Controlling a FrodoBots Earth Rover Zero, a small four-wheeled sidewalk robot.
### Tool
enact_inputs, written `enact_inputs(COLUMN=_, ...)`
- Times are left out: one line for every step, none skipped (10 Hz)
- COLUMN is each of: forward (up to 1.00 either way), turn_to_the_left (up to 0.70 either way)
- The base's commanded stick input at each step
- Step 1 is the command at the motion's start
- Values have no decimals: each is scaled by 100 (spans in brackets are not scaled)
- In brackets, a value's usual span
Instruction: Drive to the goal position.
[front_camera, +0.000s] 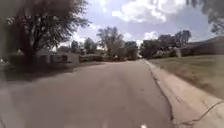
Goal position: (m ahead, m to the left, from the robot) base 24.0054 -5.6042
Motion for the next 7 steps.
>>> enact_inputs(forward=70, turn_to_the_left=-35)
enact_inputs(forward=70, turn_to_the_left=-13)
enact_inputs(forward=70, turn_to_the_left=0)
enact_inputs(forward=70, turn_to_the_left=0)
enact_inputs(forward=70, turn_to_the_left=0)
enact_inputs(forward=70, turn_to_the_left=0)
enact_inputs(forward=70, turn_to_the_left=0)
